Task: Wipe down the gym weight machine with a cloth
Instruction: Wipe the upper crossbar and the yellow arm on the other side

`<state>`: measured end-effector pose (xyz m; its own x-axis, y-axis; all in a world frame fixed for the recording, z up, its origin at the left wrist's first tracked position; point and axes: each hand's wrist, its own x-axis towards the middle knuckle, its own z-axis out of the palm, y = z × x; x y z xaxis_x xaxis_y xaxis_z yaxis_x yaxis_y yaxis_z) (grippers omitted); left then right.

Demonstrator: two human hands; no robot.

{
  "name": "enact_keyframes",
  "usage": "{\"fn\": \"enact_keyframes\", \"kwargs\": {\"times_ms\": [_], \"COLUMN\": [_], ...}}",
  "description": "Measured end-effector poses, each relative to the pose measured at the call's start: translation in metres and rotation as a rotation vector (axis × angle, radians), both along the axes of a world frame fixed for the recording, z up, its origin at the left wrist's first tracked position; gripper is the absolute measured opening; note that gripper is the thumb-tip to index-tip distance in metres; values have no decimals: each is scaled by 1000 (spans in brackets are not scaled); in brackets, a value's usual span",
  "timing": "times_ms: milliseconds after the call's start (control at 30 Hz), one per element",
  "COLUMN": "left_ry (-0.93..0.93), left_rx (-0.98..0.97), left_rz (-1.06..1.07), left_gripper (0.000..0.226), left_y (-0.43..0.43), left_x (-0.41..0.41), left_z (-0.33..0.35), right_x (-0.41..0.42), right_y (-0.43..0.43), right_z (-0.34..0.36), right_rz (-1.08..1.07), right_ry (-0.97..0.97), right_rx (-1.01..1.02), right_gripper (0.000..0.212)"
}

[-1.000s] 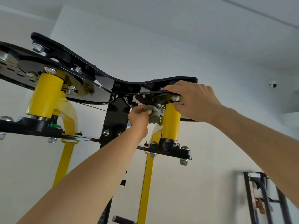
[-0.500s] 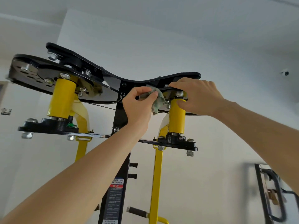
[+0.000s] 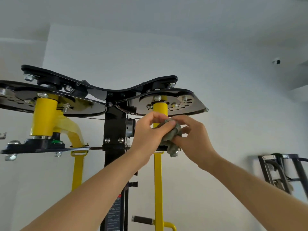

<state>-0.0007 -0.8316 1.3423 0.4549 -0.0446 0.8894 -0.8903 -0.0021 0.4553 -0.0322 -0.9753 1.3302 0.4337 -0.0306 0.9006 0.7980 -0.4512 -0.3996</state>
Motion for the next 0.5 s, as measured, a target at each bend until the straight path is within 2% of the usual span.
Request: {"fn": "enact_keyframes", "kwargs": {"times_ms": [100, 167, 267, 333, 433, 500], "left_ry": [-14, -64, -200, -271, -380, -463], "left_rx": [9, 33, 235, 415, 596, 677], "left_rz": [38, 137, 356, 487, 806, 957], "left_gripper": [10, 10, 17, 29, 41, 38], "left_y": [-9, -14, -21, -29, -41, -45], "left_x": [3, 8, 17, 24, 36, 43], "left_z": [2, 3, 0, -2, -8, -19], "right_x": [9, 22, 53, 85, 127, 147], "right_y": [-22, -42, -70, -83, -94, -95], "right_z": [3, 8, 18, 26, 41, 49], "right_rz": [74, 132, 187, 208, 341, 449], "right_ry": [103, 187, 339, 484, 668, 702], "right_rx": [68, 208, 442, 591, 849, 856], "right_gripper": [49, 47, 39, 33, 30, 32]}}
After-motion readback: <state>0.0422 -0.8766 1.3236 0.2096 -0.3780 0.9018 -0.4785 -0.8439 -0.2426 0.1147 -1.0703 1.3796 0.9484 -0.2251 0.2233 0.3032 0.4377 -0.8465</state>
